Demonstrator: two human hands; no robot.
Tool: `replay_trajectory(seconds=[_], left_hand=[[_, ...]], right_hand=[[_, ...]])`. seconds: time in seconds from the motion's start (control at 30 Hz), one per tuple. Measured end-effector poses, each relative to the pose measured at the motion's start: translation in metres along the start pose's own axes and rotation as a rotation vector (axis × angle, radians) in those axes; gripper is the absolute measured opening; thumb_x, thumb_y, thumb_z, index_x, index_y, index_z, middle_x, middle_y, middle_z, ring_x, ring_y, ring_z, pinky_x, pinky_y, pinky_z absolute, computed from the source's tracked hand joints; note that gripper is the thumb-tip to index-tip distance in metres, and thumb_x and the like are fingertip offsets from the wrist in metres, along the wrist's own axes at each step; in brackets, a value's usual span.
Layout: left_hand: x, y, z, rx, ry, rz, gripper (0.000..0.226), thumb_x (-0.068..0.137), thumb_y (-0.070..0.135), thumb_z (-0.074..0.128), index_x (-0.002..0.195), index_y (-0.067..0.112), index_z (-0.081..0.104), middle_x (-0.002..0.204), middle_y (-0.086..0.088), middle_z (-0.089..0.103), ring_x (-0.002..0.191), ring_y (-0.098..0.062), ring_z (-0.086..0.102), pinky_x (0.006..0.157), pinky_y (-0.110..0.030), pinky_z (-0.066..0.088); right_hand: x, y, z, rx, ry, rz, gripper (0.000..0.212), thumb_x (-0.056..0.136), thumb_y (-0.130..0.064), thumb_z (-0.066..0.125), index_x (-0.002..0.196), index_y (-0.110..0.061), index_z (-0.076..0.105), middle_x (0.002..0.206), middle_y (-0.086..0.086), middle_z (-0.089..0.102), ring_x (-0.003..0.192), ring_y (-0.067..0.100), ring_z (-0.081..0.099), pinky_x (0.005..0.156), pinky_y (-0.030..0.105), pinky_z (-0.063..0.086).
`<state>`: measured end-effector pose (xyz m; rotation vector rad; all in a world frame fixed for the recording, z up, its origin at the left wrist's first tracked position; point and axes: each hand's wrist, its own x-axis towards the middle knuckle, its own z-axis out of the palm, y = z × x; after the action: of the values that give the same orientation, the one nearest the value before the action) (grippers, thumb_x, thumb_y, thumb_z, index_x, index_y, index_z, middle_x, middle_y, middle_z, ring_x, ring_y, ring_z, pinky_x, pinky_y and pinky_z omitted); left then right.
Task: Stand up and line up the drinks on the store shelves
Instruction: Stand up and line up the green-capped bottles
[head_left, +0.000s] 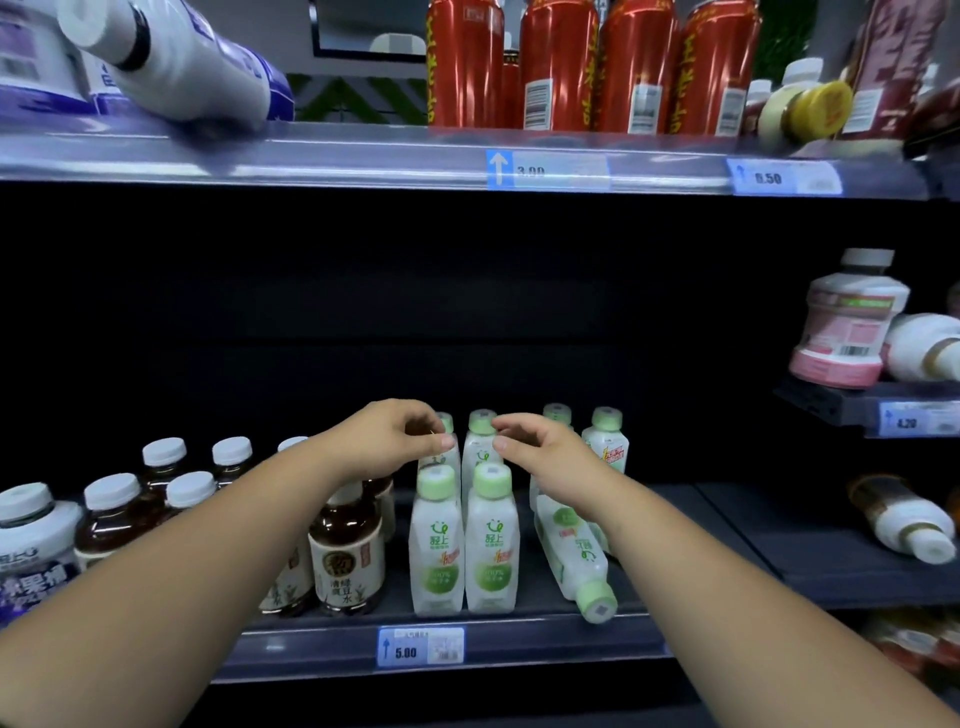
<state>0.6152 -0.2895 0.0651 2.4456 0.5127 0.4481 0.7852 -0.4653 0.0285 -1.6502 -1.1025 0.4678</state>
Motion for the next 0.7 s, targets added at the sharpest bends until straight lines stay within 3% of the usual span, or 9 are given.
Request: replay_trajectory(seconds=[0.1, 0.2, 0.3, 0.47, 0.7], left_hand=[[0.016, -0.005, -0.002, 0.046, 0.034, -0.018, 0.023, 0.083, 0.047, 0.074, 0.103, 0.041, 0.064, 0.105, 0.013, 0.066, 0.099, -0.005, 0.063, 0.09, -0.029, 0.053], [0.032, -0.005, -0.001, 0.042, 0.029, -0.047, 0.049, 0.084, 0.041, 0.076, 0.128, 0.03, 0.058, 0.12, 0.008, 0.062, 0.107, -0.008, 0.06, 0.092, -0.024, 0.049], [0.049, -0.006, 0.004, 0.081, 0.027, -0.062, 0.063, 0.083, 0.039, 0.078, 0.138, 0.025, 0.053, 0.13, 0.002, 0.059, 0.119, -0.013, 0.057, 0.099, -0.025, 0.046], [0.073, -0.013, 0.01, 0.149, -0.054, -0.096, 0.06, 0.085, 0.04, 0.075, 0.138, 0.025, 0.053, 0.139, 0.001, 0.056, 0.126, -0.014, 0.053, 0.105, -0.027, 0.043], [0.071, -0.022, 0.012, 0.125, -0.111, -0.1, 0.037, 0.086, 0.03, 0.075, 0.121, 0.026, 0.066, 0.115, 0.008, 0.065, 0.11, -0.011, 0.06, 0.091, -0.02, 0.045]], right_hand=[[0.017, 0.002, -0.002, -0.02, 0.042, 0.007, 0.038, 0.095, -0.026, 0.068, 0.132, -0.03, 0.06, 0.129, -0.006, 0.058, 0.116, 0.007, 0.056, 0.09, 0.017, 0.046], [0.037, 0.007, 0.001, -0.055, 0.039, 0.035, 0.046, 0.094, -0.027, 0.069, 0.137, -0.033, 0.056, 0.138, -0.005, 0.053, 0.126, 0.013, 0.052, 0.103, 0.031, 0.045], [0.054, 0.012, 0.007, -0.121, 0.012, 0.042, 0.054, 0.092, -0.026, 0.071, 0.142, -0.028, 0.052, 0.141, -0.003, 0.053, 0.131, 0.018, 0.05, 0.106, 0.033, 0.043], [0.069, 0.015, 0.013, -0.184, -0.035, 0.034, 0.052, 0.098, -0.028, 0.064, 0.146, -0.022, 0.048, 0.14, -0.006, 0.051, 0.129, 0.011, 0.046, 0.095, 0.019, 0.034], [0.07, 0.025, 0.012, -0.156, -0.012, 0.043, 0.032, 0.099, -0.023, 0.062, 0.131, -0.025, 0.061, 0.127, -0.005, 0.061, 0.116, 0.012, 0.057, 0.099, 0.028, 0.048]])
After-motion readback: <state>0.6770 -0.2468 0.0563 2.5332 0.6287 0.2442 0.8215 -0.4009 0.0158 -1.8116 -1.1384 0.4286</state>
